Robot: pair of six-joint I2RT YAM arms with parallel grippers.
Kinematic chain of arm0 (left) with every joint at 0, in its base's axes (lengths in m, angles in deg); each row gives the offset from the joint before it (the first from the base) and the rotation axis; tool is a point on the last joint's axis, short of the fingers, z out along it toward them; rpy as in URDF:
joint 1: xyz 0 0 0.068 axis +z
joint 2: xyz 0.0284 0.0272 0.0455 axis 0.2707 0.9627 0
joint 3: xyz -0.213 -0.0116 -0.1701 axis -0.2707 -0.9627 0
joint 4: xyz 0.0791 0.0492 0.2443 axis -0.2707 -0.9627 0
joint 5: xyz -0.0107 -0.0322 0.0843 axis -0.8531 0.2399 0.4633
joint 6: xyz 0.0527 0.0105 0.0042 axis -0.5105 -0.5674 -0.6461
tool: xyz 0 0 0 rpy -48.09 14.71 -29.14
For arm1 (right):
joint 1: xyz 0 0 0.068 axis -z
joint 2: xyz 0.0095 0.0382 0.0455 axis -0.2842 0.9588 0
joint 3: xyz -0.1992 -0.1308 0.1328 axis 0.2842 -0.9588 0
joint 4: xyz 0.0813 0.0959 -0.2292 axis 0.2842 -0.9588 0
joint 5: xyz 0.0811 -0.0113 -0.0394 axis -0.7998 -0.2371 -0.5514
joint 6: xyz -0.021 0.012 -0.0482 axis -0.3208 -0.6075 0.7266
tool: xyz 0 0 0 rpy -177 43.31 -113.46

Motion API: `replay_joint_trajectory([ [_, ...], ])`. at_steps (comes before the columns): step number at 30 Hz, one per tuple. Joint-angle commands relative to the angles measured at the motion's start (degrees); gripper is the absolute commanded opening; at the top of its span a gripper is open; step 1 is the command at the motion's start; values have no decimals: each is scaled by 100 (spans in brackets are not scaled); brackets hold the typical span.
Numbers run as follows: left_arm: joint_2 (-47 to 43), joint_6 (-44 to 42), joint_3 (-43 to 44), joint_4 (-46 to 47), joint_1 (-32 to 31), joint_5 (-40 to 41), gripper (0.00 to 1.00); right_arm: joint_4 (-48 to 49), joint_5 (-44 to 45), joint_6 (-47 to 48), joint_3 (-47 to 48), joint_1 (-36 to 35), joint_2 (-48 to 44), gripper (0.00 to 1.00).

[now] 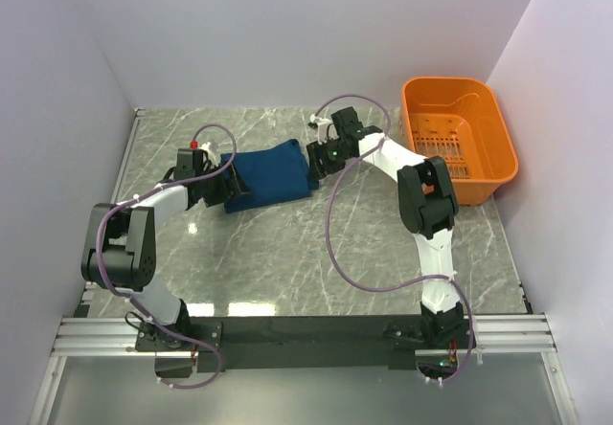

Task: Fold and stack the t-shirts
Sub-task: Fold the tshirt

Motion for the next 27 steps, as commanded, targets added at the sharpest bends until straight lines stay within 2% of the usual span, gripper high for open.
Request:
replay_joint_trajectory([
  [1, -185, -153, 199, 6, -28, -42, 81, 65, 288, 215, -7, 50, -382, 58],
  [13, -123, -153, 190, 41, -37, -183, 81, -111, -10, 434, 124, -108, -48, 56],
  [22, 17, -118, 181, 129, -98, -288, 81, -234, -10, 417, 405, -275, 294, 50],
  [25, 70, -110, 173, 138, -116, -315, 81, -321, -220, 347, 581, -310, 408, 42],
  [27, 88, -101, 164, 164, -133, -324, 81, -331, -361, 294, 643, -293, 444, 32],
])
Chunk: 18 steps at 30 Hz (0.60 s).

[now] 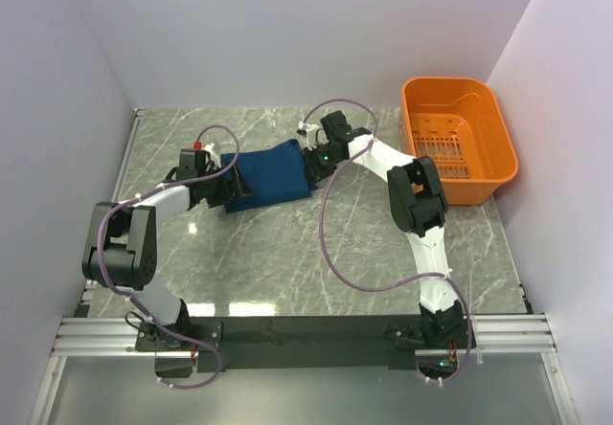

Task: Fold and stack the t-shirts
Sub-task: Fold the tshirt

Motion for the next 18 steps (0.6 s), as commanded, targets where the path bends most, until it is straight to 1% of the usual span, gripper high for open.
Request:
replay_joint_trajectory([
  [1, 44, -44, 159, 171, -57, -199, 81, -3, -566, -193, 252, 3, 25, 26],
  [2, 44, -44, 168, 179, -57, -190, 81, 76, -751, -316, 173, 81, -11, 13],
  [5, 44, -53, 177, 171, -66, -190, 81, 419, -1604, -861, 59, 239, -81, 0],
  [7, 35, -53, 186, 171, -66, -199, 81, 716, -1947, -1343, -20, 328, -134, 0],
  [8, 35, -61, 177, 171, -66, -190, 81, 875, -2297, -1511, -177, 363, -169, 0],
  [11, 18, -53, 160, 180, -75, -208, 81, 1429, -2738, -2144, -424, 433, -239, 0],
  [14, 18, -61, 151, 188, -83, -234, 81, 1702, -2757, -2452, -565, 433, -231, 0],
  [18, 27, -62, 142, 197, -83, -269, 81, 1747, -2389, -2594, -697, 416, -82, 0],
])
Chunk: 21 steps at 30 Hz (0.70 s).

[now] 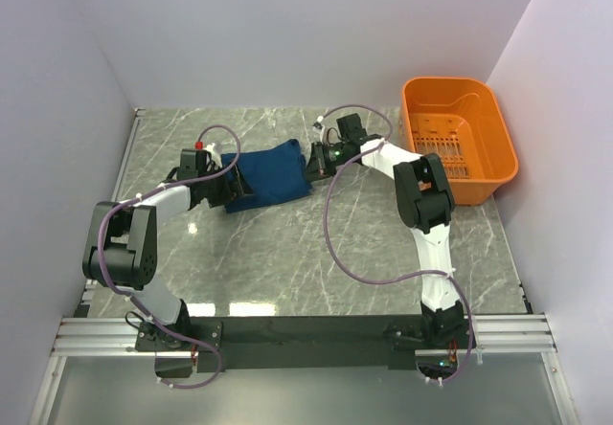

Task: Fold and stack the t-shirts
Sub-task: Fold the tshirt

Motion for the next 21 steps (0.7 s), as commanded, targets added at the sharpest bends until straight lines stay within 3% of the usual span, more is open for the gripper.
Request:
replay_joint_trajectory([
  [1, -4, -70, 142, 169, -46, -219, 81, 348, 5, -364, -86, -63, -60, 0],
  [9, 13, -53, 133, 195, -46, -272, 81, -117, 823, -162, 362, -352, 283, 7],
  [16, 40, -53, 159, 195, -64, -272, 81, -486, 1131, 295, 424, -187, 74, 32],
  [17, 40, -61, 159, 195, -73, -281, 81, -539, 1166, 365, 485, -142, 38, 40],
  [21, -4, -88, 168, 178, -73, -263, 82, -821, 1412, 707, 600, 86, -208, 50],
])
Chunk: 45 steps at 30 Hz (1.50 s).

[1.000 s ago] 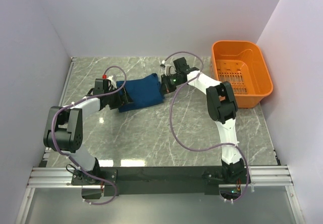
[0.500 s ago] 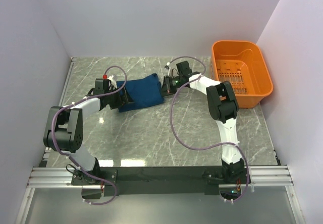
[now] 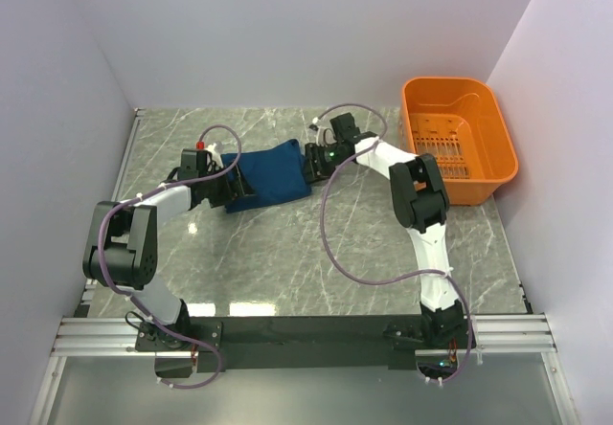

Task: Fold and stack the t-shirts
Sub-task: Fold the tshirt

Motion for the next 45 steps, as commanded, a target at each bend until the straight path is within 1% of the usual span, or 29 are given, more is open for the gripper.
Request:
replay_joint_trajectory([
  [1, -26, -94, 177, 147, -49, -171, 82, -312, 407, 459, 237, 300, -523, 52],
  [6, -35, -103, 230, 120, -49, -163, 82, -637, 670, 836, 483, 398, -743, 52],
  [8, -52, -95, 230, 121, -49, -154, 82, -725, 785, 916, 544, 407, -814, 51],
  [9, -87, -94, 221, 138, -49, -145, 81, -655, 759, 934, 536, 398, -884, 48],
  [10, -105, -103, 221, 147, -49, -145, 82, -611, 384, 917, 527, 398, -910, 39],
  [12, -149, -103, 212, 147, -49, -145, 82, -593, -197, 829, 649, 311, -763, 23],
  [13, -149, -129, 230, 147, -49, -145, 81, -680, -495, 811, 798, 258, -639, 13],
  [14, -149, -138, 238, 138, -49, -145, 81, -786, -933, 802, 1139, 162, -508, 10],
  [16, -114, -138, 265, 120, -49, -171, 81, -822, -1200, 557, 1344, -76, -217, 7],
  [17, -97, -138, 274, 121, -49, -180, 81, -717, -1254, 425, 1353, -155, -155, 7],
  [19, -70, -138, 274, 129, -49, -189, 81, -444, -1027, -93, 1344, -348, 20, 8],
  [21, -44, -138, 300, 112, -40, -171, 81, -339, -519, -627, 1441, -410, 231, 9],
  [22, -35, -147, 309, 103, -49, -163, 81, -330, -359, -709, 1450, -419, 284, 9],
  [23, -35, -147, 309, 103, -49, -163, 81, -356, -166, -753, 1441, -428, 320, 9],
  [24, -17, -147, 318, 94, -40, -154, 81, -443, 262, -788, 1415, -420, 381, 10],
  [27, 44, -130, 318, 103, -49, -119, 81, -610, 792, -885, 1397, -332, 478, 8],
  [28, 70, -121, 309, 103, -49, -110, 81, -672, 1116, -903, 1371, -306, 487, 6],
  [30, 114, -103, 300, 112, -49, -84, 81, -777, 1434, -938, 1310, -209, 461, 2],
  [32, 141, -77, 283, 121, -49, -84, 81, -830, 1742, -947, 1204, -165, 434, 1],
  [34, 167, -77, 282, 103, -49, -40, 81, -945, 1822, -903, 1151, -103, 390, 1],
  [40, 159, -129, 353, 41, -40, 31, 81, -1007, 1296, -745, 914, 46, 311, 2],
  [43, -78, -199, 449, 77, -40, 13, 81, -1085, 165, -246, 1123, 177, 215, 6],
  [44, -148, -217, 510, 59, -22, 5, 81, -1155, -205, 148, 1220, 213, 197, 7],
  [45, -288, -226, 650, 50, -14, -22, 81, -1086, -600, 195, 1256, 239, 101, 7],
])
